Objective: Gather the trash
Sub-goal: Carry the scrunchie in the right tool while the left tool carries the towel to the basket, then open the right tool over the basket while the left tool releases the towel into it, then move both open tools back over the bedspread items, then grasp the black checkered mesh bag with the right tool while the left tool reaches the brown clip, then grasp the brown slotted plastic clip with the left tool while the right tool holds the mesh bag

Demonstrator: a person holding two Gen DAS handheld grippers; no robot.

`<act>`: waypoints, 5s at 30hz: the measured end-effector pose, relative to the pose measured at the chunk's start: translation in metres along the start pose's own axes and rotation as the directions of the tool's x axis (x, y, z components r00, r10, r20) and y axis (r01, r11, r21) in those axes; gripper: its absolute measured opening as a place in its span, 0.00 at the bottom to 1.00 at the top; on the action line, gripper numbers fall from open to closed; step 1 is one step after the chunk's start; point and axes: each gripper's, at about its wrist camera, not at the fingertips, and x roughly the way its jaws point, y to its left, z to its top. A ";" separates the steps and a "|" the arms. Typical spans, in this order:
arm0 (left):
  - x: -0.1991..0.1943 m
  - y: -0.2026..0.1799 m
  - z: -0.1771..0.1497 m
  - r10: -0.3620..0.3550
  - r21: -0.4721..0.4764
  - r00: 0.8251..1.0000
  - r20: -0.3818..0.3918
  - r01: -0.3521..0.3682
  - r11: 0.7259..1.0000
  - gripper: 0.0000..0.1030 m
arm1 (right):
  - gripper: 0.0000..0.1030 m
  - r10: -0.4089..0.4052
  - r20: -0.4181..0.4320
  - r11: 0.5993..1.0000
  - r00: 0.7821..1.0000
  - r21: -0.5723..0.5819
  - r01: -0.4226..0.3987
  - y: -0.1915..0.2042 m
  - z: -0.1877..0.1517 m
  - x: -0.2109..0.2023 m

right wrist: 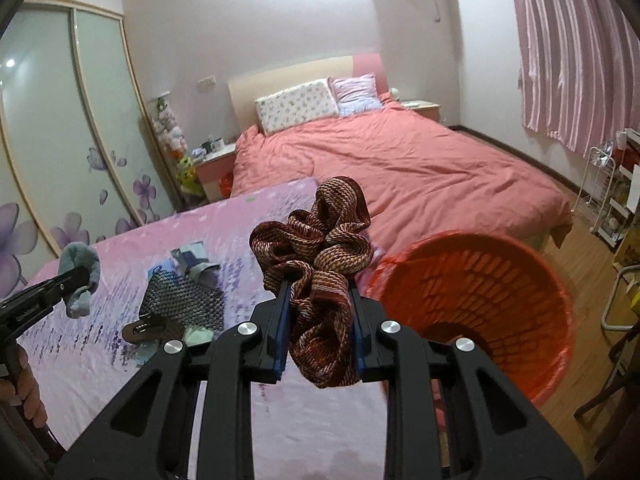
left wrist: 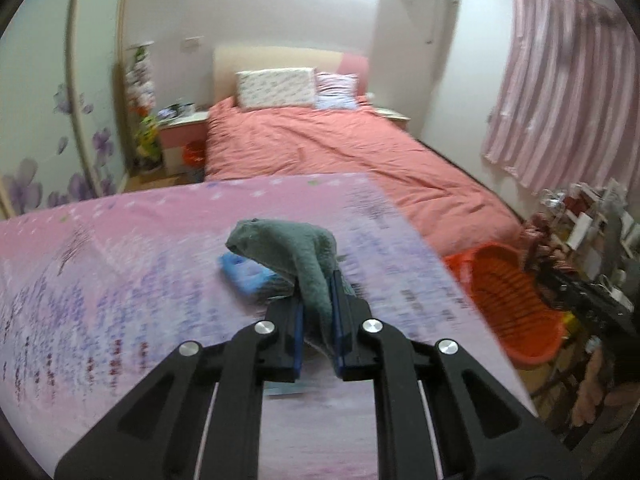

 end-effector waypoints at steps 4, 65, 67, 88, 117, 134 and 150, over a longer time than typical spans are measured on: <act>0.000 -0.049 0.007 -0.089 0.043 0.996 0.001 0.088 0.995 0.12 | 0.24 -0.020 0.020 1.000 1.000 0.016 0.020 -0.021 0.001 -0.010; 0.037 0.065 -0.064 0.183 -0.044 0.974 -0.130 -0.190 0.981 0.64 | 0.57 0.106 -0.174 0.987 0.979 -0.099 -0.124 0.069 -0.032 0.054; 0.032 0.083 -0.068 0.197 -0.067 0.971 -0.134 -0.207 0.976 0.64 | 0.57 0.140 -0.177 0.981 0.974 -0.111 -0.161 0.092 -0.031 0.058; 0.045 0.085 -0.073 0.122 -0.050 0.982 -0.144 -0.130 0.990 0.76 | 0.06 0.133 -0.209 0.979 0.969 -0.122 -0.161 0.151 -0.031 0.098; 0.109 0.027 -0.063 0.106 0.208 0.973 -0.205 -0.063 0.976 0.42 | 0.06 -0.108 -0.257 0.992 0.960 -0.090 0.087 0.084 -0.050 0.119; 0.065 0.125 -0.072 0.105 -0.139 0.972 -0.212 -0.137 0.981 0.21 | 0.06 -0.112 -0.257 0.991 0.960 -0.095 0.090 0.083 -0.053 0.118; 0.096 0.111 -0.067 0.172 -0.074 0.956 -0.237 -0.194 0.978 0.45 | 0.19 -0.016 -0.275 1.000 0.961 -0.028 0.009 0.068 -0.049 0.121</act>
